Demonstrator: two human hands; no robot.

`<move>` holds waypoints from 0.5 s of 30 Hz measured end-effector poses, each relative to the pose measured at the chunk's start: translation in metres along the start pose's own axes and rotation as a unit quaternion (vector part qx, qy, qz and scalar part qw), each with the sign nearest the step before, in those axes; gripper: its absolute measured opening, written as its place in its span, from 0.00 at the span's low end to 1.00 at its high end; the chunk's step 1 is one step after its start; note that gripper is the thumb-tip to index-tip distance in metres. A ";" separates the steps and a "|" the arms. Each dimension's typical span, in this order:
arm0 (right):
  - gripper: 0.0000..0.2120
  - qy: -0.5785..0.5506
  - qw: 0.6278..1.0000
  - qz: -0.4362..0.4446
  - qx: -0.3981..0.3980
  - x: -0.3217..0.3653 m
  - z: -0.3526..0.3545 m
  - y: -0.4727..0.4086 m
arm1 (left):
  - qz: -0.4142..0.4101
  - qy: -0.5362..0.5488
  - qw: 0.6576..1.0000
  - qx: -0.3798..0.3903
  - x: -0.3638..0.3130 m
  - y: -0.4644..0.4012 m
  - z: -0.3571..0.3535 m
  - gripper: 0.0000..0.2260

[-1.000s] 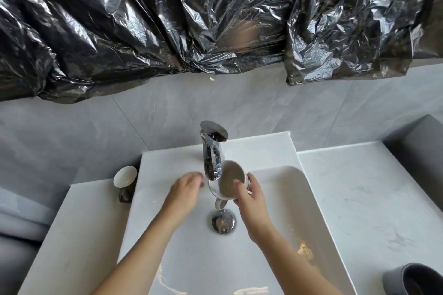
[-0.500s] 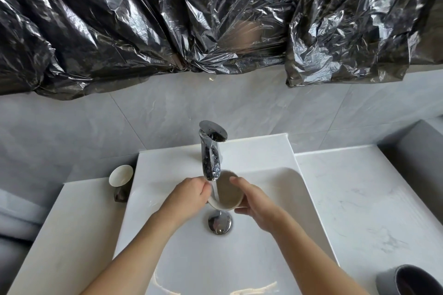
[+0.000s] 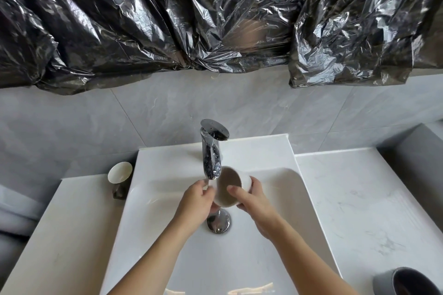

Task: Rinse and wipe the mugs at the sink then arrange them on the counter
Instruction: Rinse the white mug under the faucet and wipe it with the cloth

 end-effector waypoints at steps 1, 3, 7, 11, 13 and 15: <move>0.38 0.019 1.000 -0.014 0.009 0.001 -0.001 0.001 | -0.015 -0.047 0.999 -0.011 -0.005 0.001 0.003 0.13; 0.34 0.045 0.999 -0.026 0.016 0.007 -0.001 0.001 | -0.049 -0.165 0.985 -0.031 -0.016 0.004 0.009 0.11; 0.32 0.093 0.996 -0.017 -0.001 0.020 0.001 -0.001 | -0.093 -0.201 0.973 -0.060 -0.020 0.010 0.012 0.11; 0.30 0.044 0.999 0.014 -0.024 0.021 0.003 -0.001 | -0.026 -0.016 1.000 0.003 0.007 0.007 -0.002 0.12; 0.31 0.026 1.000 0.009 -0.006 0.017 0.001 -0.001 | -0.018 -0.016 1.000 0.002 0.009 0.006 -0.004 0.12; 0.32 0.053 0.998 -0.017 0.006 0.015 0.001 -0.002 | -0.036 -0.062 0.997 0.006 0.001 0.006 -0.004 0.12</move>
Point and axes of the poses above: each hand's wrist, its own y-axis away from the middle knuckle, its own z-axis out of the back of the hand, x = y × z, the point moved 9 cm from there along -y, towards the middle knuckle, and after that the axes turned 10 degrees about x, right-handed, at the moved point
